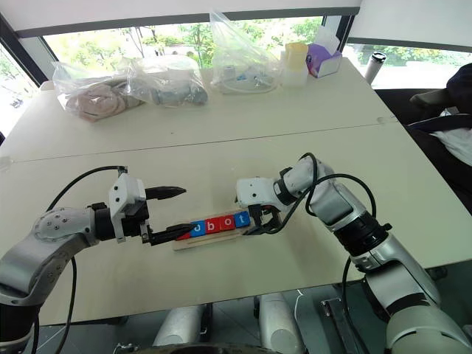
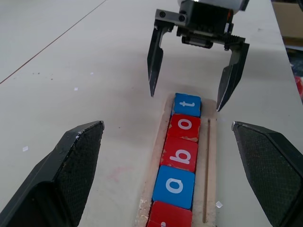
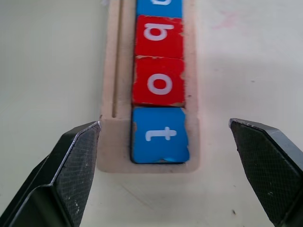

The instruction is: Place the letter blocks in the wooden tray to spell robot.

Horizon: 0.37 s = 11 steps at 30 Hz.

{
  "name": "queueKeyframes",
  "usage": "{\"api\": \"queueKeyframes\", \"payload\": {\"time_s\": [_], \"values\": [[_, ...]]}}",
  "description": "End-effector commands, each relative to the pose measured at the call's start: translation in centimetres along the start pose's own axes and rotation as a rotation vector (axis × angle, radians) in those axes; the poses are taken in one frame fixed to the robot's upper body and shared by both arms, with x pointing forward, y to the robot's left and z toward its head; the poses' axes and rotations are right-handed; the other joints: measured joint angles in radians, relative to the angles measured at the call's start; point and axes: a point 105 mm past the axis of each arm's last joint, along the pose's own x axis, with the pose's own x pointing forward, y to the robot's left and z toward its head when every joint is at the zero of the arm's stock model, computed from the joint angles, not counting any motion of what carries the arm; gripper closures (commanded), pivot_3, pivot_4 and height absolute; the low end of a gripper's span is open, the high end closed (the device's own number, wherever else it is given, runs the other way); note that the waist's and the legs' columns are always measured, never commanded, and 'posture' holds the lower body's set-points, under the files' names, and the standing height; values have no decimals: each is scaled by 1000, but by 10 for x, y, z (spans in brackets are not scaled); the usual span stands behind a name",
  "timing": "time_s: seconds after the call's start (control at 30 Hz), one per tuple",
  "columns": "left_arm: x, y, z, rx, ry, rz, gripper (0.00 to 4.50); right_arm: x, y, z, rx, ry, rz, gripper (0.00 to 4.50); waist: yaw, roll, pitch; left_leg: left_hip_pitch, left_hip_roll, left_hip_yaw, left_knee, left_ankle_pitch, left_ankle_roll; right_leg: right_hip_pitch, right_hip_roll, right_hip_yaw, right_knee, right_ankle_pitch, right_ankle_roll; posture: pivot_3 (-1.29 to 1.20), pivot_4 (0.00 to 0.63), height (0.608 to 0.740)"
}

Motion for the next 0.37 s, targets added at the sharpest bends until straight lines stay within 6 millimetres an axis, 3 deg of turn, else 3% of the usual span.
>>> {"api": "queueKeyframes", "payload": {"time_s": [0.03,0.37], "values": [[-6,1,12,38,-26,23,0,-23,-4,14,-19,-37,-78,53,1,0,0,0,0,0,0,0,0,0,0,0,0,0,0,0,150,740],[-15,-5,8,9,0,26,0,-50,14,13,136,-63,-210,53,1,0,0,0,0,0,0,0,0,0,0,0,0,0,0,0,150,740]]}}
